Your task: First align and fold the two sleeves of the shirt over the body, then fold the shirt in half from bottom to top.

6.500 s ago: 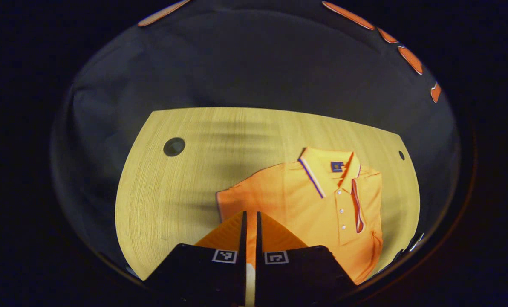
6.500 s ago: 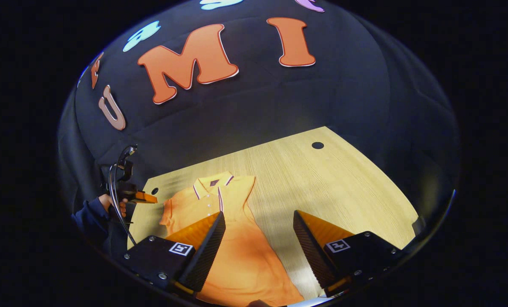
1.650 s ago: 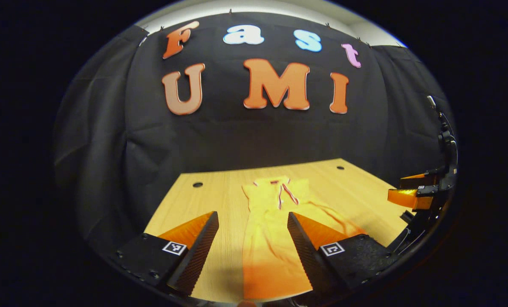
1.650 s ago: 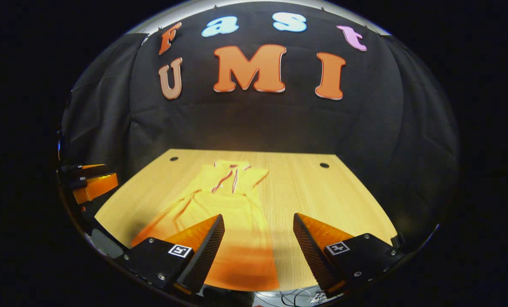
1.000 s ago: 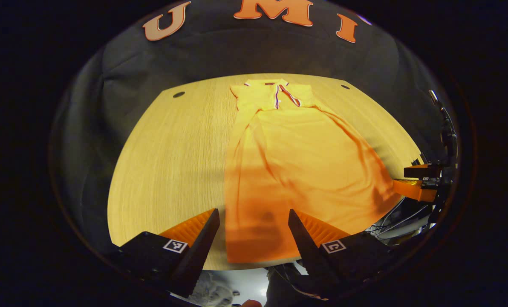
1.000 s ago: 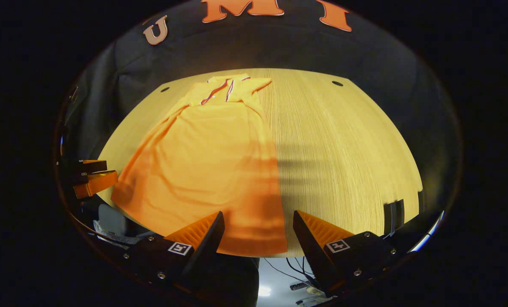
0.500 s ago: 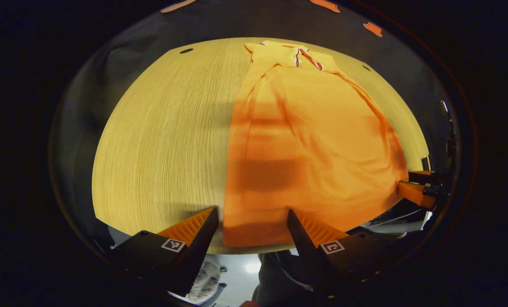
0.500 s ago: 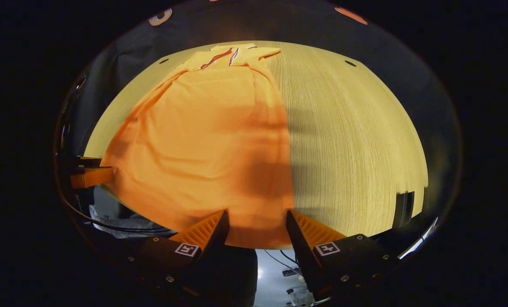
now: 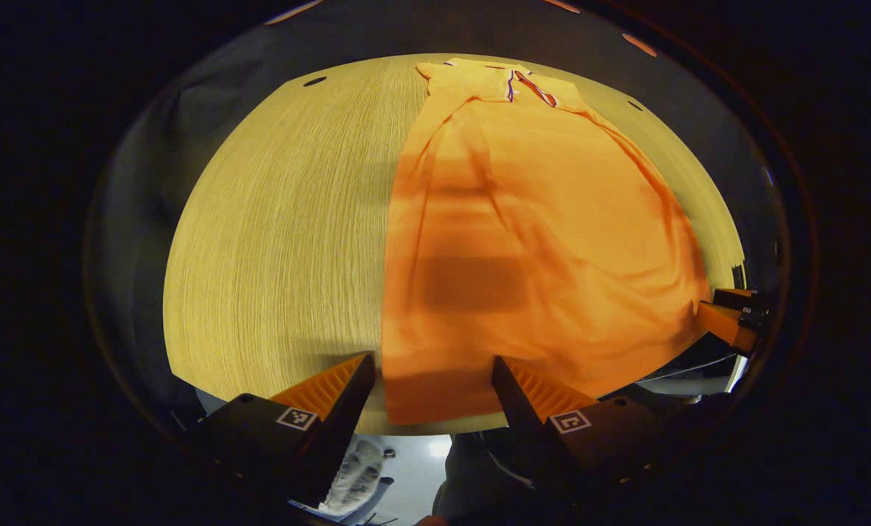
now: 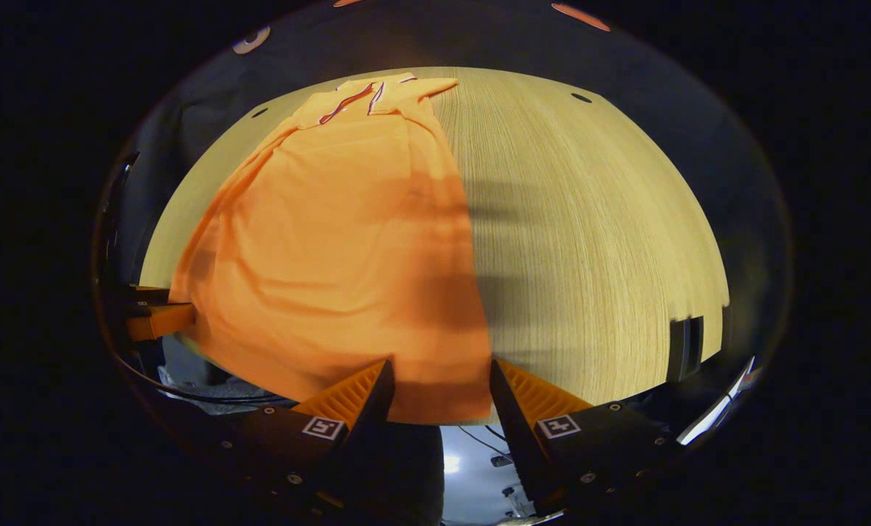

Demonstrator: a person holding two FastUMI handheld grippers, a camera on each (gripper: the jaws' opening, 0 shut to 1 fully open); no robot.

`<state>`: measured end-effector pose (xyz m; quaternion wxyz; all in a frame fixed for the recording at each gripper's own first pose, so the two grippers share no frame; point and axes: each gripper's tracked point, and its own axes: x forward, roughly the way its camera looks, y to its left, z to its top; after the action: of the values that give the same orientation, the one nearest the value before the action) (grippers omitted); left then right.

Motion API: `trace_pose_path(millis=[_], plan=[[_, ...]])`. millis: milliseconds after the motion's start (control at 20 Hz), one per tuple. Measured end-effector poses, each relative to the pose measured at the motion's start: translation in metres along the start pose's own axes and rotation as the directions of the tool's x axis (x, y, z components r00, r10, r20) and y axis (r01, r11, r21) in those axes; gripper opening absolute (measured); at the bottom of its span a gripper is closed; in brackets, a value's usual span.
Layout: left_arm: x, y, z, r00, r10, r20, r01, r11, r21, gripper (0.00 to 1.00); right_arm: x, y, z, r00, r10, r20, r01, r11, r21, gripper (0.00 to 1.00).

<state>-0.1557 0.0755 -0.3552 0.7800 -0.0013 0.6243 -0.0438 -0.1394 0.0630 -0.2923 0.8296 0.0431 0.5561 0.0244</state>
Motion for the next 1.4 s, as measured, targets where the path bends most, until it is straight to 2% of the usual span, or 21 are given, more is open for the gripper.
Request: trace_pose_path(millis=[100,300,350,400,450,500,550,600,650,700,750,800,850,900,950,1050,1400], plan=[[0.001,0.000,0.000,1.000,0.001,0.004,-0.001,1.000,-0.001,0.99,0.005,0.004,-0.012,0.998,0.019,-0.053,-0.018,1.000,0.014,0.80],[0.002,-0.002,0.001,1.000,0.000,-0.008,0.000,1.000,0.005,0.99,0.003,0.017,-0.012,0.996,0.036,-0.076,-0.033,0.999,0.032,0.77],[0.003,-0.004,0.001,1.000,-0.001,-0.019,0.001,1.000,0.012,0.99,0.003,0.021,-0.012,0.995,0.038,-0.094,-0.038,0.999,0.005,0.72],[0.004,-0.007,0.004,1.000,-0.006,-0.020,0.007,1.000,0.021,0.96,0.001,0.026,-0.014,0.992,0.045,-0.116,-0.048,0.999,-0.021,0.72],[0.002,-0.009,0.002,1.000,-0.009,-0.023,0.010,1.000,0.028,0.92,0.003,0.030,-0.015,0.992,0.048,-0.114,-0.050,0.999,-0.016,0.61],[0.003,-0.014,0.004,1.000,-0.018,-0.022,0.019,0.999,0.049,0.79,0.003,0.034,-0.014,0.992,0.052,-0.117,-0.053,0.999,-0.010,0.52],[0.003,-0.021,0.006,0.999,-0.031,-0.008,0.032,0.997,0.069,0.72,0.002,0.035,-0.013,0.992,0.058,-0.115,-0.061,0.998,-0.017,0.35],[0.002,-0.027,0.009,0.999,-0.043,0.010,0.043,0.997,0.067,0.44,0.003,0.039,-0.014,0.991,0.076,-0.114,-0.078,0.997,-0.007,0.31],[0.003,-0.029,0.006,0.999,-0.038,0.004,0.038,0.997,0.071,0.17,0.001,0.039,-0.012,0.990,0.088,-0.111,-0.088,0.996,0.002,0.13],[0.004,-0.030,0.008,0.999,-0.054,0.010,0.053,0.994,0.091,0.08,0.003,0.045,-0.012,0.984,0.135,-0.112,-0.131,0.990,0.043,0.13],[0.002,-0.035,0.007,0.997,-0.077,0.006,0.076,0.994,0.082,0.07,0.000,0.056,-0.014,0.971,0.201,-0.125,-0.189,0.976,0.106,0.07],[-0.005,-0.036,0.008,0.996,-0.091,0.008,0.090,0.993,0.081,0.06,-0.010,0.063,-0.012,0.957,0.264,-0.122,-0.240,0.953,0.184,0.07],[0.011,-0.044,0.018,0.993,-0.121,0.005,0.121,0.992,0.037,0.01,-0.001,0.075,-0.014,0.942,0.311,-0.128,-0.275,0.932,0.237,0.01],[0.004,-0.044,0.014,0.987,-0.160,0.003,0.160,0.987,0.000,0.01,-0.004,0.081,-0.013,0.932,0.339,-0.131,-0.302,0.922,0.242,0.01],[0.004,-0.044,0.016,0.985,-0.171,0.007,0.171,0.985,-0.014,0.01,-0.002,0.080,-0.007,0.937,0.333,-0.108,-0.302,0.925,0.230,0.01],[-0.007,-0.041,0.030,0.980,-0.191,0.048,0.193,0.981,-0.035,0.01,-0.012,0.083,0.010,0.929,0.367,-0.054,-0.348,0.912,0.217,0.00],[-0.037,-0.032,0.090,0.962,-0.218,0.167,0.236,0.967,-0.095,0.01,-0.018,0.071,0.058,0.906,0.423,0.034,-0.415,0.868,0.273,0.00]])
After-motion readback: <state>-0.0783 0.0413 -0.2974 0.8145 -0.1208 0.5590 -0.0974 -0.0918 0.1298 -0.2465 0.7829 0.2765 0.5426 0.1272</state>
